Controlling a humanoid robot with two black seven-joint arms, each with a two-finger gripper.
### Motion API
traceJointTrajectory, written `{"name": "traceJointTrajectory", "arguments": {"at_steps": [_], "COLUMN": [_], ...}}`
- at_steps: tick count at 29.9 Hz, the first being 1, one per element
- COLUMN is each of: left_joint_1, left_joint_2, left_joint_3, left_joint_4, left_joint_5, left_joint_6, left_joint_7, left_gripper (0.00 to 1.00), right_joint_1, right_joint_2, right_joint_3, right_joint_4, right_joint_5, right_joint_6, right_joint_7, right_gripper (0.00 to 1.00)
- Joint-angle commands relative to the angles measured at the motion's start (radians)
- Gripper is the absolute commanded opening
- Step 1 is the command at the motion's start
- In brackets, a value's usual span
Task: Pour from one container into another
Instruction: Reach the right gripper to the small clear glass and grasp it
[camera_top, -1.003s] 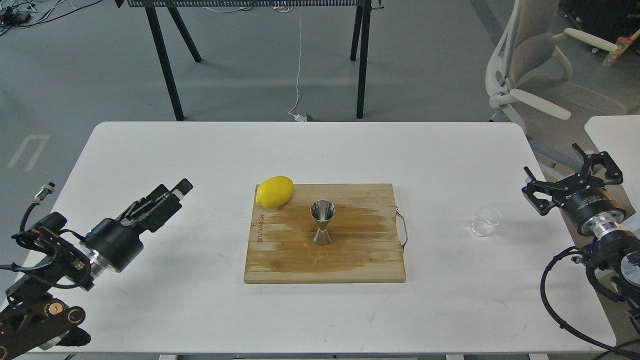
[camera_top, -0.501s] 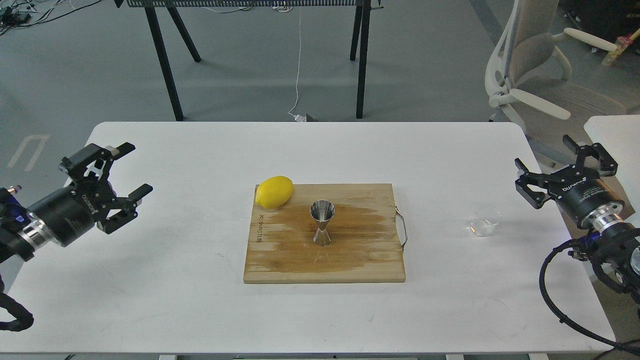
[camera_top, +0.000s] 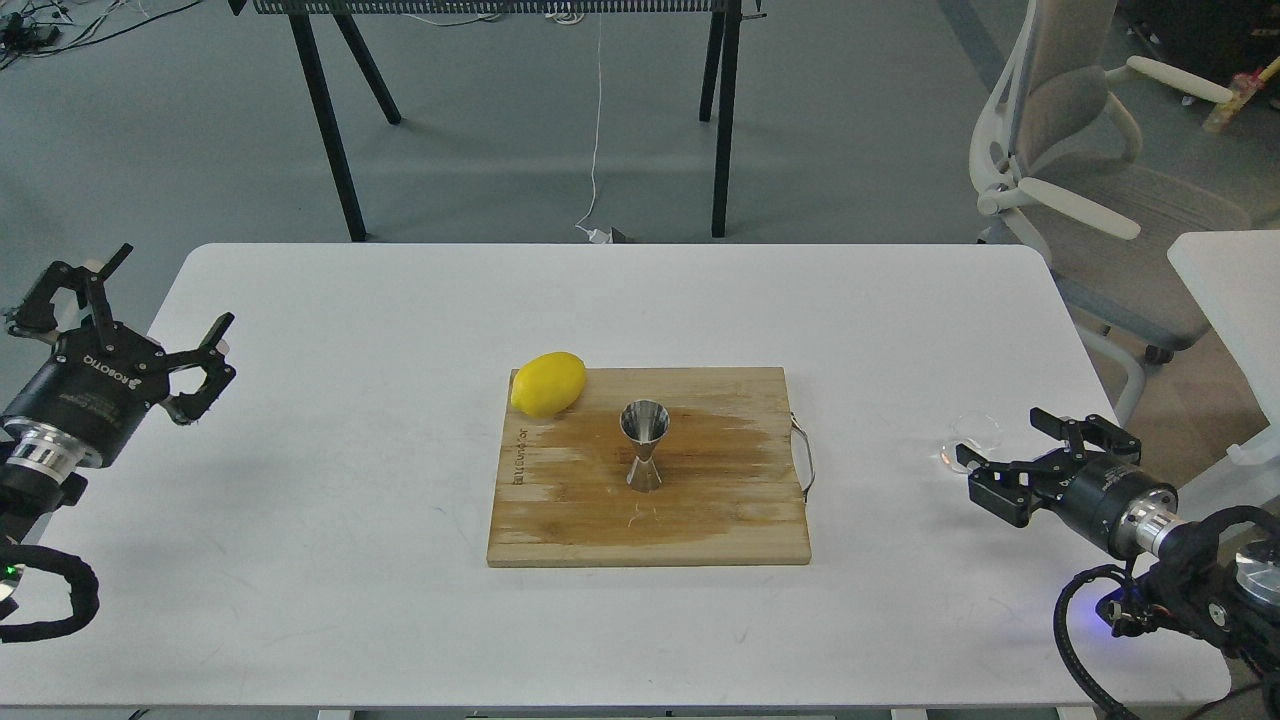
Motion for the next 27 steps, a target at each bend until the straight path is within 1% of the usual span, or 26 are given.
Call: {"name": "traceJointTrajectory", "arguments": {"at_steps": [1,5,10,15,22,27], "left_joint_1": [0.000,0.002,0.002,0.003,0.006,0.009], "left_joint_2": [-0.001,-0.003,-0.026,-0.027,-0.038,-0.041], "left_joint_3": [0.001,0.002,0.007,0.009,0.010,0.010], "left_joint_4": [0.014,0.020,0.035,0.043,0.063,0.068], "left_joint_5": [0.000,0.000,0.002,0.003,0.003,0.005], "left_joint_6": [0.000,0.000,0.000,0.000,0.000,0.000], "left_joint_7": [0.000,0.000,0.000,0.000,0.000,0.000], "left_gripper": [0.99,0.99,0.99,0.99,0.99,0.99], "right_joint_1": [-0.010,-0.010,0.011,0.024,0.091,0.126], "right_joint_2": [0.020,0.059,0.065,0.076,0.129,0.157], "right_joint_3": [0.005,0.019,0.023,0.025,0.023,0.017], "right_joint_4": [-0.004,-0.021,-0.098,-0.128,-0.248,-0.280], "right_joint_5": [0.000,-0.003,-0.003,-0.003,-0.005,-0.009], "right_joint_6": [0.000,0.001,0.000,0.000,0.012,0.013], "right_joint_7": [0.003,0.007,0.006,0.007,0.007,0.009], "right_gripper": [0.99,0.99,0.99,0.99,0.99,0.99]}}
